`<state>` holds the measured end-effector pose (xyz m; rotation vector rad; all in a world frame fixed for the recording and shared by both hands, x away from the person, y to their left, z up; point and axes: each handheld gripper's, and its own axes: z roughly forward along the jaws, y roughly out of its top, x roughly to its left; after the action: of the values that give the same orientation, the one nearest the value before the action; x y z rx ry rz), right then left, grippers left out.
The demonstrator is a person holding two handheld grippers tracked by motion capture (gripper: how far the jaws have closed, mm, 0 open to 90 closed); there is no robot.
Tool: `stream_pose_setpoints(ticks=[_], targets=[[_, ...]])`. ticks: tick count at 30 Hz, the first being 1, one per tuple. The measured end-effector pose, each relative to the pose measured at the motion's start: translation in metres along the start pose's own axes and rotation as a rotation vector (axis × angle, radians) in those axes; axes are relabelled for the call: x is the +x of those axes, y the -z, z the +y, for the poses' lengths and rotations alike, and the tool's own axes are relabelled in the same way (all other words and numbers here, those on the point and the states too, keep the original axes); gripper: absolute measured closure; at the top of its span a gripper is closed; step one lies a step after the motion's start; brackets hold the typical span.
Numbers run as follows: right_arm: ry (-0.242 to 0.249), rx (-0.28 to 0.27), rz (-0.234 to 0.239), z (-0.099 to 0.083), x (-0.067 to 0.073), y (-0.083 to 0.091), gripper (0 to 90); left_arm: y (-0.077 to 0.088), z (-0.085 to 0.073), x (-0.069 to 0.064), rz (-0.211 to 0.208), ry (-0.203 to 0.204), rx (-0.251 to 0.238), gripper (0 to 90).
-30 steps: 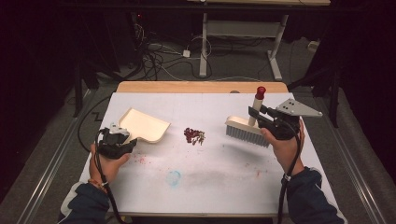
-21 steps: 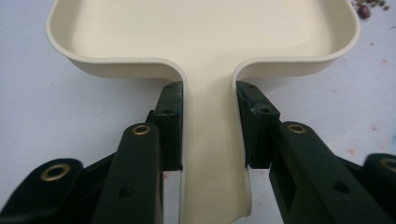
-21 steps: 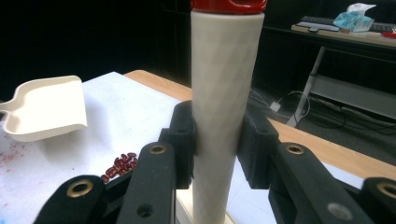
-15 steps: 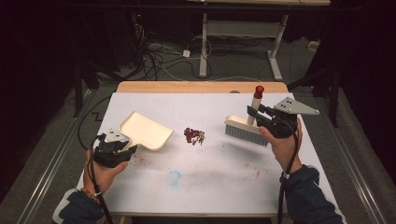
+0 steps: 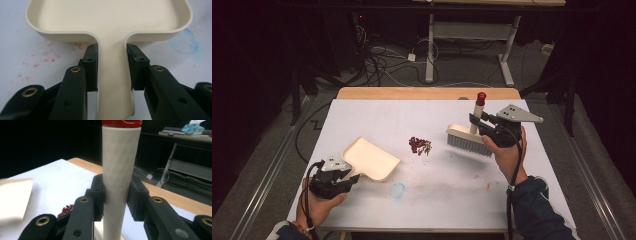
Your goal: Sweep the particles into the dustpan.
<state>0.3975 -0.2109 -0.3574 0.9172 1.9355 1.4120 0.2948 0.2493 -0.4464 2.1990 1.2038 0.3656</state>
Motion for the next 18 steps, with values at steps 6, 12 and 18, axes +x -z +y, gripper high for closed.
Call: stream_pose_setpoints(ticks=[6, 12, 18], targets=[[-0.042, -0.031, -0.011, 0.0, 0.009, -0.023, 70.0, -0.004, 0.0, -0.012, -0.037, -0.013, 0.016, 64.3], [-0.026, -0.035, -0.051, 0.005, 0.014, -0.056, 70.0, -0.009, 0.003, -0.015, -0.051, -0.019, 0.025, 64.3], [-0.057, -0.022, -0.081, 0.003, 0.012, -0.079, 70.0, -0.017, 0.005, -0.02, -0.064, -0.051, 0.05, 64.3]])
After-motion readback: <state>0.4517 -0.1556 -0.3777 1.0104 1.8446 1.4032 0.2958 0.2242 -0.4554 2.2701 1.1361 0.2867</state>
